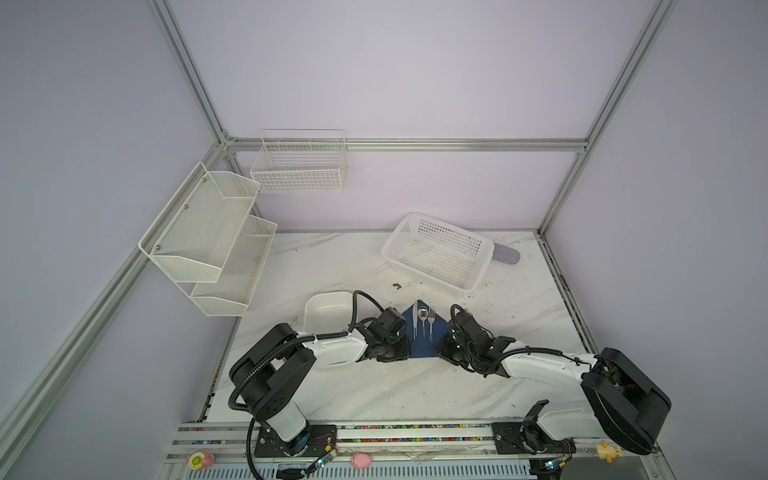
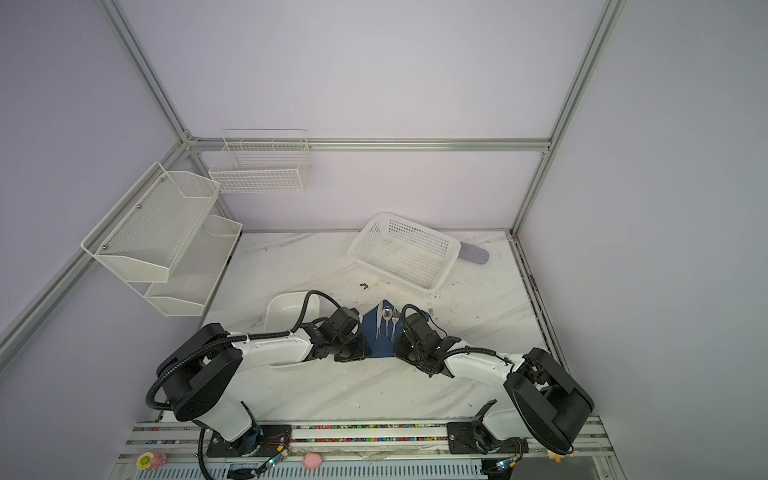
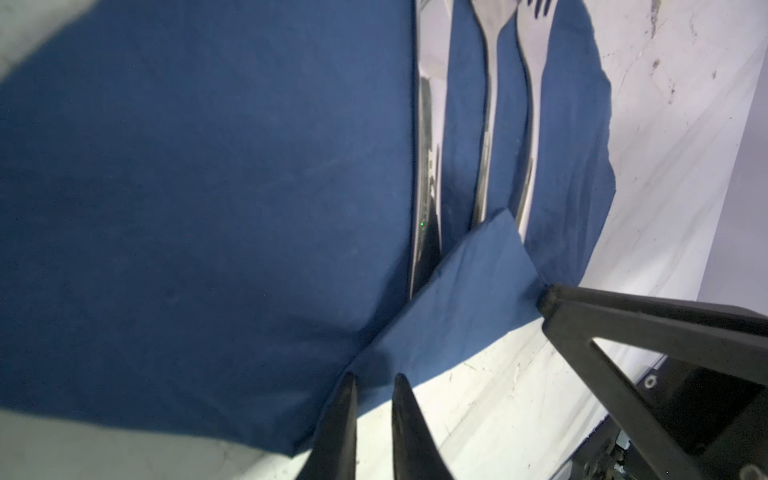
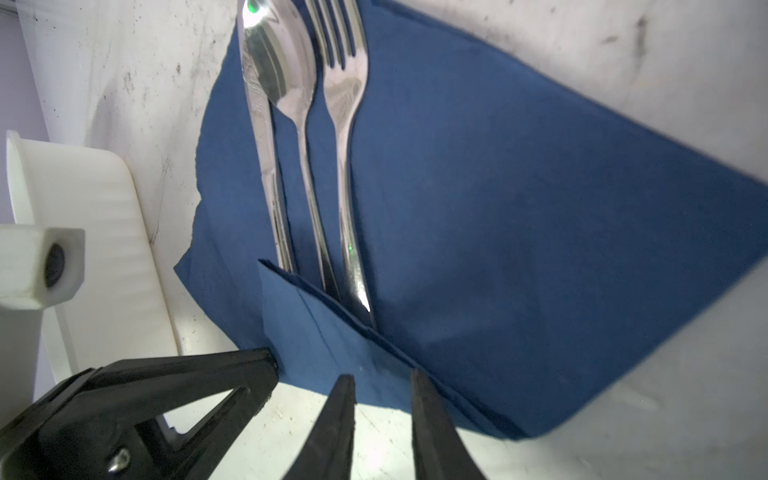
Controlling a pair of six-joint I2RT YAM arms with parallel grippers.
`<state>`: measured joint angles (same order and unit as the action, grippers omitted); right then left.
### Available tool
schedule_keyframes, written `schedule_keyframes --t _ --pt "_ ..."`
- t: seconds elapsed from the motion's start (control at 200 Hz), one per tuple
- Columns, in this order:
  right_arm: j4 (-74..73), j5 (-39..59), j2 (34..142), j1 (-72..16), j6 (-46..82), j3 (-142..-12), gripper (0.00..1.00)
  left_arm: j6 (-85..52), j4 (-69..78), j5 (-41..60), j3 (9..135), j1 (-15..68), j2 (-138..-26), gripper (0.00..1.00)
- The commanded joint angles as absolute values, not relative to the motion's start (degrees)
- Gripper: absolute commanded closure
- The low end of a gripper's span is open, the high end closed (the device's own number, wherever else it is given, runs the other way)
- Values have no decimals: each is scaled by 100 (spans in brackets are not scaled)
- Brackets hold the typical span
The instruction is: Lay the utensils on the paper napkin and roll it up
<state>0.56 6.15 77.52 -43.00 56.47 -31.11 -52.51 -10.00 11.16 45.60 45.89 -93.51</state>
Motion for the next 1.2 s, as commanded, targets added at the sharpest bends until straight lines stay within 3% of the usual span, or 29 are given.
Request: schedule_keyframes --t 0.0,0.275,0.555,0.885,1.195 --pt "471 347 7469 -4280 5634 -3322 71 -5283 -1141 1029 4326 4614 -9363 82" --pt "816 471 7425 -4283 5433 -3442 73 -5273 -1138 1018 4300 4614 -9259 82" --pt "765 635 7840 -4307 5185 -3585 84 -5265 -1143 1037 4321 4614 -9300 82" --pt "967 274 8388 -4304 5338 -3449 84 -5251 -1297 956 4278 4617 -9160 81" --pt "1047 168 8275 -4307 5335 -3375 84 -5269 -1651 862 4081 4579 -8972 81"
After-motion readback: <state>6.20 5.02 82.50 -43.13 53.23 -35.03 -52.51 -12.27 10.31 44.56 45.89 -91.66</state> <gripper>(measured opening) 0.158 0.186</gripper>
